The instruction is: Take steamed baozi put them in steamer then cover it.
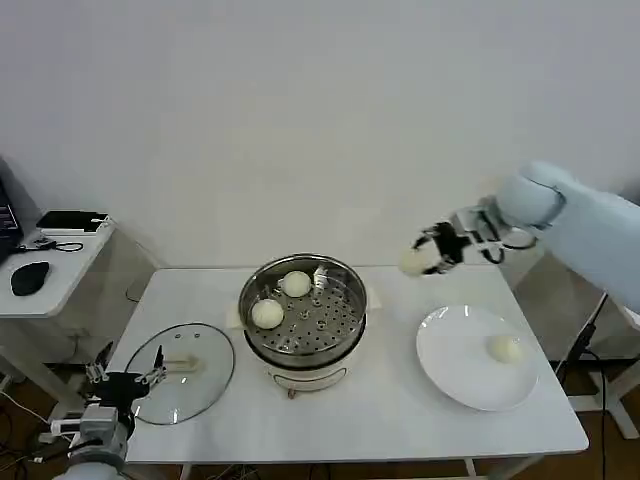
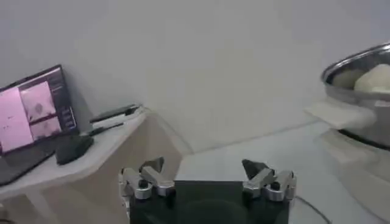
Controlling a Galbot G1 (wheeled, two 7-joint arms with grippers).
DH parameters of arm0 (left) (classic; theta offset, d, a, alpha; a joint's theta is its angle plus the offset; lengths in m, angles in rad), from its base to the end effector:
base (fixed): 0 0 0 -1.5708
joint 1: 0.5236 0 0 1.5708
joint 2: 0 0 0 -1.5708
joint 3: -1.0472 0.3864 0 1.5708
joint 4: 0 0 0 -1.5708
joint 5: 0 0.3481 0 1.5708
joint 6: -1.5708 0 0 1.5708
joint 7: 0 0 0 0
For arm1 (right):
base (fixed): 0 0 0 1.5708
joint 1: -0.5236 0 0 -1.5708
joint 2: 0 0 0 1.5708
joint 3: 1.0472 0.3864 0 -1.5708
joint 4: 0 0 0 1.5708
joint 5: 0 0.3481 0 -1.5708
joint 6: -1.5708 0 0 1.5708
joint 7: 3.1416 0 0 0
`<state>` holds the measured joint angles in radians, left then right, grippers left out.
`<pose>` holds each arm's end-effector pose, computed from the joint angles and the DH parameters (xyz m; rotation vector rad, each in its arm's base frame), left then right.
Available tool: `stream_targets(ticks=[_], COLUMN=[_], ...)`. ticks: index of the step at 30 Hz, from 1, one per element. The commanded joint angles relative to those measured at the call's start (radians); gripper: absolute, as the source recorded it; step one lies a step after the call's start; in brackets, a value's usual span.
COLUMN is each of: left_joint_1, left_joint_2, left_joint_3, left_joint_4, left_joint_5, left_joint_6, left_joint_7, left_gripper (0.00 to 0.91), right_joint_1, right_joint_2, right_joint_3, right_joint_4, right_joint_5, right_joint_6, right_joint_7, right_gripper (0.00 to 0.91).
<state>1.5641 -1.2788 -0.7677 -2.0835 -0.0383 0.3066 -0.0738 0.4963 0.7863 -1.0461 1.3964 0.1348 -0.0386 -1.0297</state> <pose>0.1643 0.1323 -0.3067 0.2745 -2.8311 -0.4768 0.5582 -0.0730 -0.0149 1.5760 -1.4900 1.8111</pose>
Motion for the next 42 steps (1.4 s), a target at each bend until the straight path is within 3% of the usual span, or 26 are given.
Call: stream_targets(ticks=[1,9,17,35,39,40,41,42], left_joint_1=[0.006,0.021,0.04,0.039,0.036,0.036,0.035,0.034], left_joint_2=[-0.002,-0.007,-0.019,-0.026,-0.027,-0.027,-0.027,-0.028], left_joint_3=[-0.008,-0.037,-0.065,-0.068,-0.063,-0.062,-0.06,-0.059], left_joint_4=[-0.001,-0.017,-0.029,-0.024,-0.022,-0.022,-0.022,-0.022], left_joint_5=[0.001,0.0,-0.002,-0.002,-0.001,0.0,0.0,0.001], left_joint_6=[-0.001,0.0,-0.003,-0.007,-0.007,-0.007,-0.007,-0.006], left_joint_7=[0.0,0.0,0.002,0.001,0.0,0.0,-0.001,-0.001], left_gripper=[0.907,0.907,0.907,0.907,0.907,0.907,0.907,0.907], right_joint_1=[0.071,-0.025,-0.049,-0.041,-0.033,-0.032,-0.031,-0.03], right_joint_2=[0.331,0.486,0.544,0.503,0.477,0.471,0.466,0.457], right_joint_3=[-0.131,-0.161,-0.198,-0.215,-0.215,-0.213,-0.212,-0.206], right_joint_4=[-0.035,-0.127,-0.133,-0.076,-0.066,-0.065,-0.065,-0.065], right_joint_5=[0.022,-0.057,-0.084,-0.112,-0.104,-0.102,-0.102,-0.104], right_joint_6=[0.024,0.114,0.195,0.236,0.245,0.246,0.246,0.247], right_joint_7=[0.004,-0.013,-0.058,-0.092,-0.094,-0.091,-0.091,-0.085], right_gripper=[0.615,0.615,0.615,0.615,0.715,0.846,0.907,0.907])
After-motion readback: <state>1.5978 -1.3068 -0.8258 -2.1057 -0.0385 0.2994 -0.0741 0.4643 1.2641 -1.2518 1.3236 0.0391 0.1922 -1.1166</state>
